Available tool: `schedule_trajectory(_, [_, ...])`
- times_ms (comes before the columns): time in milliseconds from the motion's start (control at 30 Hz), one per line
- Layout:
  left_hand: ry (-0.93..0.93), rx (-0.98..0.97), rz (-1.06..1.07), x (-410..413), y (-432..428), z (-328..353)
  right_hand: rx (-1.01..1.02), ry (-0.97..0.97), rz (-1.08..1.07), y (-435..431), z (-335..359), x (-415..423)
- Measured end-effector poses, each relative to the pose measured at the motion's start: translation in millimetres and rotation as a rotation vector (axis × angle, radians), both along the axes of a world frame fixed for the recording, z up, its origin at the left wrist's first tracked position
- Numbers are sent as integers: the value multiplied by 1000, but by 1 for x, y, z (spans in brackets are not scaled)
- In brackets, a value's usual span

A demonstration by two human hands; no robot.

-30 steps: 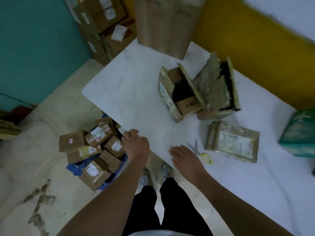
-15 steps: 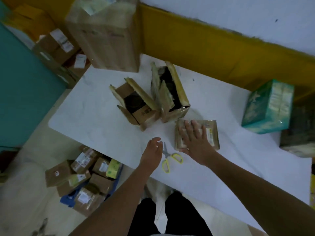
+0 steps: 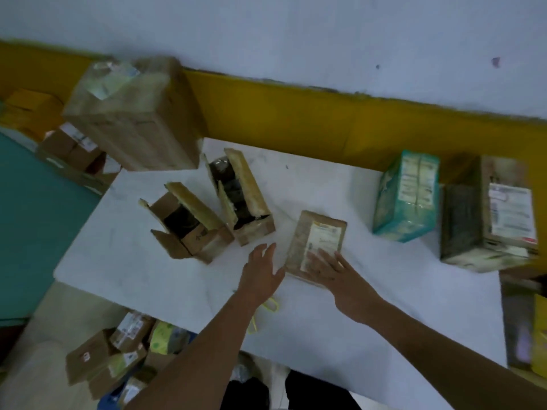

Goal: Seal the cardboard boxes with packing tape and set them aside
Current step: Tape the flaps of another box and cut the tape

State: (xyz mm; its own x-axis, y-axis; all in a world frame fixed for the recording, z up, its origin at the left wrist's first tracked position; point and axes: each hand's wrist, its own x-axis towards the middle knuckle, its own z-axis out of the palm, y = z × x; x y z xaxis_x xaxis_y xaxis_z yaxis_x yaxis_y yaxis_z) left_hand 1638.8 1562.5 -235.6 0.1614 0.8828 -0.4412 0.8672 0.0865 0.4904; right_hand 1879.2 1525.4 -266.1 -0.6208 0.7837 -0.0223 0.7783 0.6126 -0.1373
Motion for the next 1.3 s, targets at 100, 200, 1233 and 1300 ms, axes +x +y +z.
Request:
schedule_trajectory(100, [-263,-227,209,26,8,-5,-263,349,-661,-13,2,5])
schedule_trajectory(200, [-371,-250,263,47,6,-8,-727,862,-1088,-11,7,-11])
schedule_trajectory(1233, [-1271,-170,93,48,75,280,-526,1502,-818,39,299,-18])
schedule_trajectory(1300, [-1272,-223,118,45,79,282,-542,1547,-793,40,305,-12])
